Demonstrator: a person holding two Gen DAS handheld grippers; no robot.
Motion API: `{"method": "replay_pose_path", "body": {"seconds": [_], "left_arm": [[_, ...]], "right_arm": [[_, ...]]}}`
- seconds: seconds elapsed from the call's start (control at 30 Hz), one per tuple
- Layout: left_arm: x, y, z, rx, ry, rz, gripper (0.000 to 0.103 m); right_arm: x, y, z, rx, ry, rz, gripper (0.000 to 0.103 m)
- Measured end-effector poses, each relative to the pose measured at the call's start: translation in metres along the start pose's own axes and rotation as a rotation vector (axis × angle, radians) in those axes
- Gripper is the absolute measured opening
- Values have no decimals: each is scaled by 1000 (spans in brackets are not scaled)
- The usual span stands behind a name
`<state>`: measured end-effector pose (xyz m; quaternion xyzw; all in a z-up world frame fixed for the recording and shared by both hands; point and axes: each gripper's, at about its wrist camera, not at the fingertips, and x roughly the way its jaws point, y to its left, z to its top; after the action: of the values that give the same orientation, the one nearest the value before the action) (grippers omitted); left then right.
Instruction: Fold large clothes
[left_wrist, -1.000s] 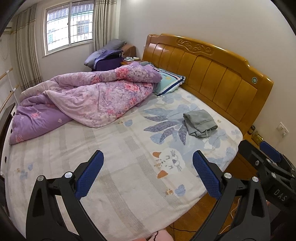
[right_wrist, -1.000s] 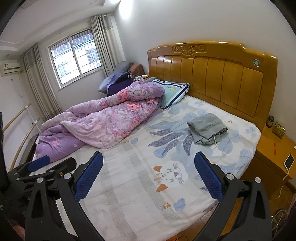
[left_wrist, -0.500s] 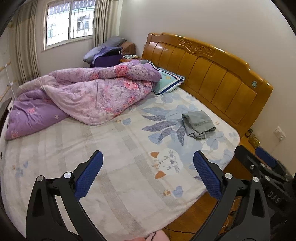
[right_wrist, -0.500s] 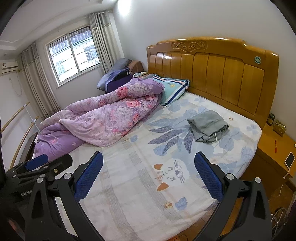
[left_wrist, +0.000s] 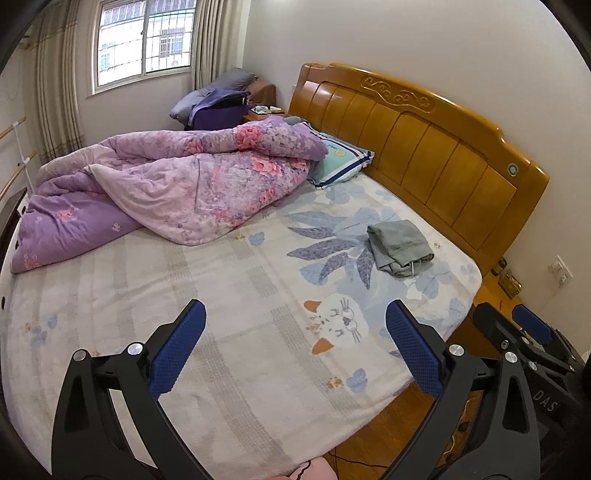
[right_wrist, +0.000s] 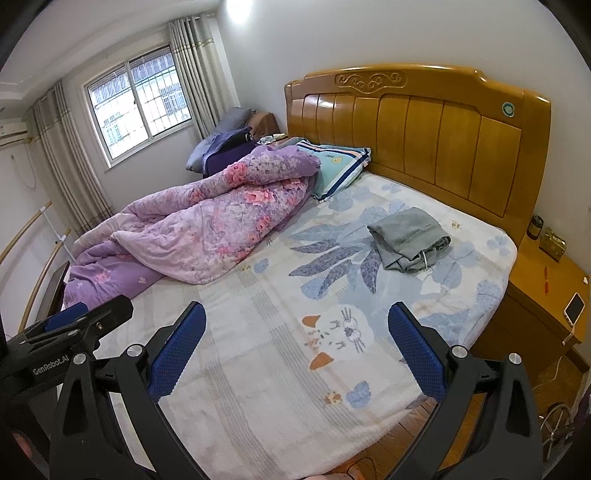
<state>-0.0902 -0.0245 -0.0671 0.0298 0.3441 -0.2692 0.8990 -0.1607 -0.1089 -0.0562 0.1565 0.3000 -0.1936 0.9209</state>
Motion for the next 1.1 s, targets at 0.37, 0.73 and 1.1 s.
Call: {"method": "replay_pose_path", "body": {"seconds": [0.37,0.73,1.1], "left_arm": [[3,-7,-4,10,17,4,98],[-1,-13,-6,19,6,12,98],[-4,-14,-7,22,-3,25,98]], "right_arm": [[-4,-1,-2,-19,0,-2,95],[-9,-6,0,-27,-6,9,95],[-12,-7,1,-33,-5,14,95]]}}
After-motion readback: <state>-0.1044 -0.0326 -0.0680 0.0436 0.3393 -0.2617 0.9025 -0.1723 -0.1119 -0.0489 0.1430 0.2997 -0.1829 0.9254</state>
